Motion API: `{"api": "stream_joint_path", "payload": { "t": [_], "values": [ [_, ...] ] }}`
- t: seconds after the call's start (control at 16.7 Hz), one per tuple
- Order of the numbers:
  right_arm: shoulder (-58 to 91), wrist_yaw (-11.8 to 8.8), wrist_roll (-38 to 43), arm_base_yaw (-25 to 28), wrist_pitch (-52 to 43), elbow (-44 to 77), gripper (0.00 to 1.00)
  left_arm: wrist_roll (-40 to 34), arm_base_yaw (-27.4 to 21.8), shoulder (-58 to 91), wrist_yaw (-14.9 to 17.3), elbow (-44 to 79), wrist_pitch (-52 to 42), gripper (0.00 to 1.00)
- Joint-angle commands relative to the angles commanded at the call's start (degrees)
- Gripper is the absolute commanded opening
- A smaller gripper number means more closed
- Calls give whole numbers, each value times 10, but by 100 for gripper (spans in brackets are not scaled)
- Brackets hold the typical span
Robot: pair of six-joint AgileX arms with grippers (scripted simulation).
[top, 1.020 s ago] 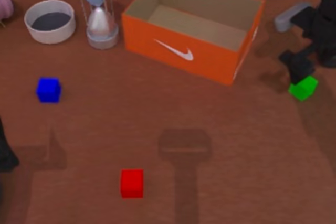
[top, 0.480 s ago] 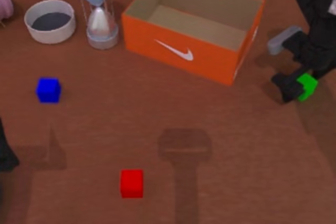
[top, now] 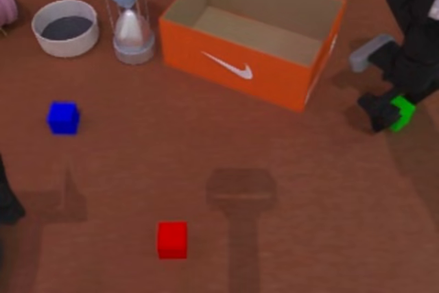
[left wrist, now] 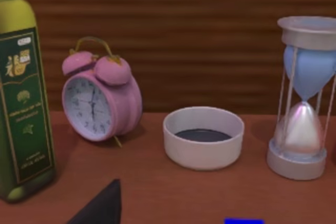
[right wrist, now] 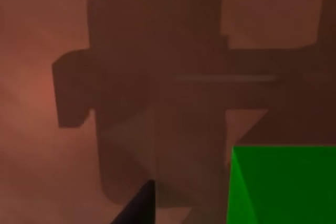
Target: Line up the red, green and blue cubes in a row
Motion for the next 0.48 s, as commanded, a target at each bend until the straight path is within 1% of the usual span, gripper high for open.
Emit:
{"api": "stream_joint_path", "payload": {
  "t": [0.36, 0.42, 0.48],
  "values": [
    [0, 0, 0, 0, 0, 0, 2, 0, 0, 0, 0, 0, 0, 100],
    [0, 0, 0, 0, 0, 0, 0, 0, 0, 0, 0, 0, 0, 100],
    [0, 0, 0, 0, 0, 0, 0, 0, 0, 0, 0, 0, 0, 100]
  ]
}}
